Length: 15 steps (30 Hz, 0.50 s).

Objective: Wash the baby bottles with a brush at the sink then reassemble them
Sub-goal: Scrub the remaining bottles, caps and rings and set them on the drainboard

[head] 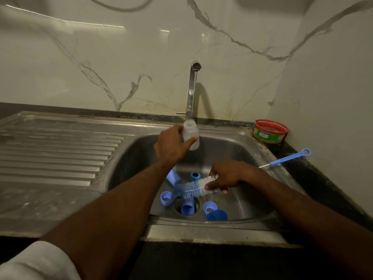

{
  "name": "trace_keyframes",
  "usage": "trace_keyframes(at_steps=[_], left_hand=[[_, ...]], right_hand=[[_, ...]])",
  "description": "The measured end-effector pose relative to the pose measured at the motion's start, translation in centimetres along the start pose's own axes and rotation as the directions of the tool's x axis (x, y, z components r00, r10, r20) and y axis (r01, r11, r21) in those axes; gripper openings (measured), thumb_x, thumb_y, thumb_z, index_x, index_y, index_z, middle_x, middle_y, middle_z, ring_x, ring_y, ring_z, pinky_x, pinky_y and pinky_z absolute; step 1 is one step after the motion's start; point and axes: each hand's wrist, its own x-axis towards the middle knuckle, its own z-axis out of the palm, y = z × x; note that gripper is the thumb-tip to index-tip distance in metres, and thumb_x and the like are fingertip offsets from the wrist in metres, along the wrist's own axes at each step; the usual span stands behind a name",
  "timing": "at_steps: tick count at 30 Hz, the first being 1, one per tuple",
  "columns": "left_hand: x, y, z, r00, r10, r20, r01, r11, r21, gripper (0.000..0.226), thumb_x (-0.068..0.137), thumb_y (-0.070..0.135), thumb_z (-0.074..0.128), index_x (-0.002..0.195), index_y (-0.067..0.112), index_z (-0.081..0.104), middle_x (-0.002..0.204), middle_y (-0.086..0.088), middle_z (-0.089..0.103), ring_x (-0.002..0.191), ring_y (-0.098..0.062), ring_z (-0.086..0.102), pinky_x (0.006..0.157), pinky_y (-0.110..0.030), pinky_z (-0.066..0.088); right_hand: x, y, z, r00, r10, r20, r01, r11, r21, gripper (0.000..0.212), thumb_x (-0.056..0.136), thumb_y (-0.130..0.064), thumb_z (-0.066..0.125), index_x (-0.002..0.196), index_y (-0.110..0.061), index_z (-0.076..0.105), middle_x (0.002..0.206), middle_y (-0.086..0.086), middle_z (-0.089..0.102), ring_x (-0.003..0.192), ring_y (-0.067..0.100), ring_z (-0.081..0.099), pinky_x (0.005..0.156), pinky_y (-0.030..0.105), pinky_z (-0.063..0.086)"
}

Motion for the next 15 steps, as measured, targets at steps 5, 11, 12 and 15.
trace_keyframes(at_steps=[5,11,12,15], left_hand=[[0.12,-0.56,0.05,1.0,0.009,-0.024,-0.009,1.0,0.024,0.057,0.083,0.057,0.074,0.127,0.022,0.061,0.122,0.001,0.068,0.112,-0.019,0.062,0.092,-0.035,0.05],[-0.02,-0.7,0.18,0.999,-0.033,0.034,0.031,0.997,0.078,0.054,0.087,0.054,0.072,0.129,0.021,0.061,0.123,-0.002,0.068,0.109,-0.016,0.063,0.087,-0.028,0.045],[0.07,-0.42,-0.03,0.999,-0.022,-0.023,0.022,1.0,0.022,0.054,0.087,0.054,0.072,0.129,0.021,0.061,0.123,-0.001,0.069,0.109,-0.016,0.063,0.085,-0.026,0.043],[0.13,-0.67,0.3,0.997,-0.05,0.057,0.049,0.999,0.024,0.051,0.088,0.058,0.069,0.122,0.021,0.064,0.116,-0.001,0.07,0.102,-0.015,0.064,0.083,-0.028,0.046]], right_hand=[[-0.04,-0.06,-0.08,1.0,-0.002,-0.011,0.002,1.0,-0.002,0.021,0.097,-0.044,0.063,0.088,-0.026,0.067,0.061,-0.007,0.069,0.057,0.003,0.064,0.069,0.022,0.049],[0.06,-0.02,-0.07,1.0,0.002,-0.004,-0.002,1.0,-0.002,0.022,0.097,-0.044,0.062,0.094,-0.024,0.069,0.067,-0.005,0.072,0.059,0.004,0.065,0.078,0.027,0.054],[0.11,0.03,-0.08,1.0,0.001,-0.003,-0.001,1.0,-0.002,0.024,0.097,-0.045,0.062,0.096,-0.022,0.07,0.071,-0.003,0.074,0.059,0.004,0.065,0.079,0.028,0.054],[0.14,0.22,0.05,1.0,0.019,0.0,-0.019,1.0,0.01,0.029,0.097,-0.046,0.063,0.103,-0.018,0.072,0.083,0.002,0.078,0.063,0.007,0.067,0.082,0.031,0.056]])
